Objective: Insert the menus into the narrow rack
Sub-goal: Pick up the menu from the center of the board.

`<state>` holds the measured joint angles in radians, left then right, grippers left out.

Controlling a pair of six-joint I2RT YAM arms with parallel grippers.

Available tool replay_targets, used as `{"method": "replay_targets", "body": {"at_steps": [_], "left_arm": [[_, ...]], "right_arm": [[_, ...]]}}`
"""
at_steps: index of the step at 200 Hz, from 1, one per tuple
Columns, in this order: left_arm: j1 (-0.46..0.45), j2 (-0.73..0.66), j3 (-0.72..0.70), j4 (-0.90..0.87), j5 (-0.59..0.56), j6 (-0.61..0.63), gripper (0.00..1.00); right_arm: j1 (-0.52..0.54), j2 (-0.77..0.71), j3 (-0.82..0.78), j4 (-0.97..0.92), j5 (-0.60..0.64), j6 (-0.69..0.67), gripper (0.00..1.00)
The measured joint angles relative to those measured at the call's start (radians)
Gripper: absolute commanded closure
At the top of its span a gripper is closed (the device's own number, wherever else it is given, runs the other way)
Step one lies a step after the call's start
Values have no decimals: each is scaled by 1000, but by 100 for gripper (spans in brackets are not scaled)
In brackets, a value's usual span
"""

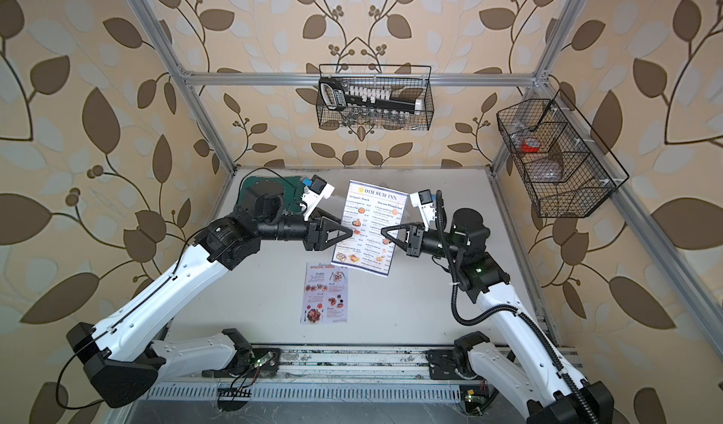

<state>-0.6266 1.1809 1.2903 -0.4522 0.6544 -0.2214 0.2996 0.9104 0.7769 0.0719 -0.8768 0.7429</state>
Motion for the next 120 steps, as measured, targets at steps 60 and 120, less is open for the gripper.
{"method": "replay_targets", "body": {"at_steps": [60, 120], "left_arm": [[0, 14, 6, 11, -4, 2, 38], [0, 130, 83, 15, -11, 14, 46]], "right_arm": [[0, 5, 26, -2, 5, -21, 100], [-3, 51, 96, -35, 44, -91, 100]]}}
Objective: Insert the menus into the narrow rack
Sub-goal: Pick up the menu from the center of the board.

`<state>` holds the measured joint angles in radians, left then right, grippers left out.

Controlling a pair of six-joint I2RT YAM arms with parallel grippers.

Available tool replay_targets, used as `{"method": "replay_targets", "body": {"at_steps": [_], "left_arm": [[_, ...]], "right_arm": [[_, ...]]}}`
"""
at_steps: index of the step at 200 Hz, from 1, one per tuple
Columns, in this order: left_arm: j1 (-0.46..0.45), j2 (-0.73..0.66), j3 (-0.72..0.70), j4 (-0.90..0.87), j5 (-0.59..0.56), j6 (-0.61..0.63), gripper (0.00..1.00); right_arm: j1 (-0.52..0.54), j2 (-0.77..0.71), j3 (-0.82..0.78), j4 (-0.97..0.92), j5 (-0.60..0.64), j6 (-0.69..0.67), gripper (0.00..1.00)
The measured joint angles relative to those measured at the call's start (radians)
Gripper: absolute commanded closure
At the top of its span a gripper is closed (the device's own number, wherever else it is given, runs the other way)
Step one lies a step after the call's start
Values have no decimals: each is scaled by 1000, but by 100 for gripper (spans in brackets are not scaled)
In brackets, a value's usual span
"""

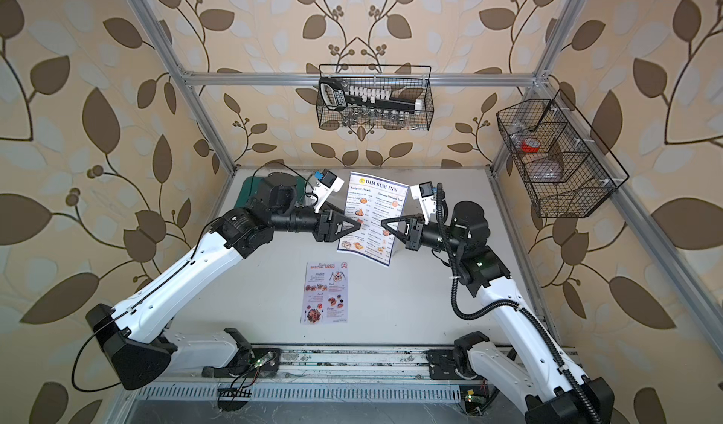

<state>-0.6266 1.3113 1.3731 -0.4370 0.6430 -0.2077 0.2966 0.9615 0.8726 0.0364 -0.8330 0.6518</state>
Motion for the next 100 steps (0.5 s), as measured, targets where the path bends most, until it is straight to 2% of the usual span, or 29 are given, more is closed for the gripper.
{"method": "replay_targets", "body": {"at_steps": [39, 69, 100], "left_arm": [[29, 87, 87, -2, 1, 10, 47], [94, 145, 135, 14, 11, 10, 45], [157, 261, 228, 29, 50, 11, 46]], "right_arm": [[-34, 60, 58, -3, 13, -42, 100], [-92, 115, 69, 27, -5, -43, 100], [-137, 198, 94, 67, -34, -39, 100]]}}
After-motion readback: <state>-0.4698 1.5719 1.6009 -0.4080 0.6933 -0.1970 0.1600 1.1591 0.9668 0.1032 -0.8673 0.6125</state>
